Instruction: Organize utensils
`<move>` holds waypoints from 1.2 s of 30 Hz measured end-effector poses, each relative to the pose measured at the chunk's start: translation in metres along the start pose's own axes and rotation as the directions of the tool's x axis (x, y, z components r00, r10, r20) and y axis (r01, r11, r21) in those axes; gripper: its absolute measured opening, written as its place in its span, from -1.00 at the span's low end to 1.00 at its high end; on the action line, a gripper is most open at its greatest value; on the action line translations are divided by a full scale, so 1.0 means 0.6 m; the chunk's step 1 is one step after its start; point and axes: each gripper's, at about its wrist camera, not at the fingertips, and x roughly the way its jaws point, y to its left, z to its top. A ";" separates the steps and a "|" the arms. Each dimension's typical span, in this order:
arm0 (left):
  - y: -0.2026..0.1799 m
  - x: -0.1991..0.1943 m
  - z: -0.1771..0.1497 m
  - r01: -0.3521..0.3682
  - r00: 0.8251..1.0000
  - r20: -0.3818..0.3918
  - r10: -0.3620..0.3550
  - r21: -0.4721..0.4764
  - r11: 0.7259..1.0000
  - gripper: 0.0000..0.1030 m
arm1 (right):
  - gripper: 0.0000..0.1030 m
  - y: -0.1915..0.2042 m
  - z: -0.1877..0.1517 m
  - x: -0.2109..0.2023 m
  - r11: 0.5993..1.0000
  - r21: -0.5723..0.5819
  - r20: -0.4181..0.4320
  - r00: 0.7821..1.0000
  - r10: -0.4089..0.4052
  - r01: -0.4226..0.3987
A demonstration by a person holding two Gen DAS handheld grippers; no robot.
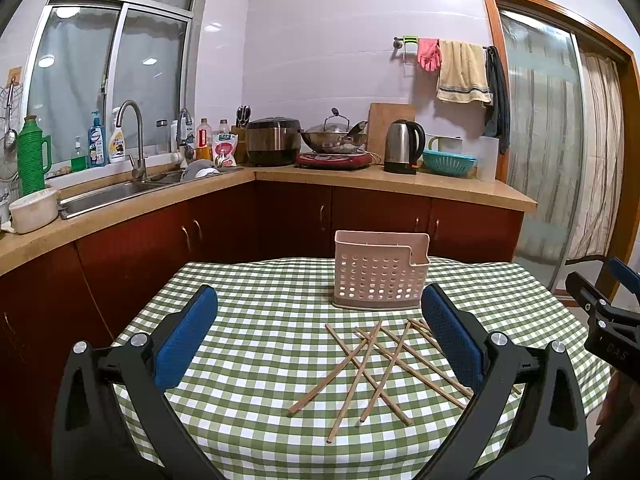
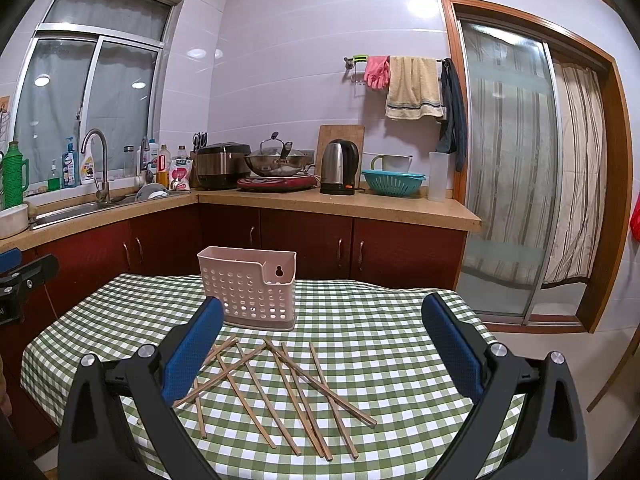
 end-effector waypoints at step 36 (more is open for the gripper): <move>-0.006 0.004 -0.010 0.012 1.000 -0.014 -0.012 0.002 1.000 0.92 | 0.88 0.001 -0.002 0.003 1.000 0.003 -0.004 1.000 0.001 -0.001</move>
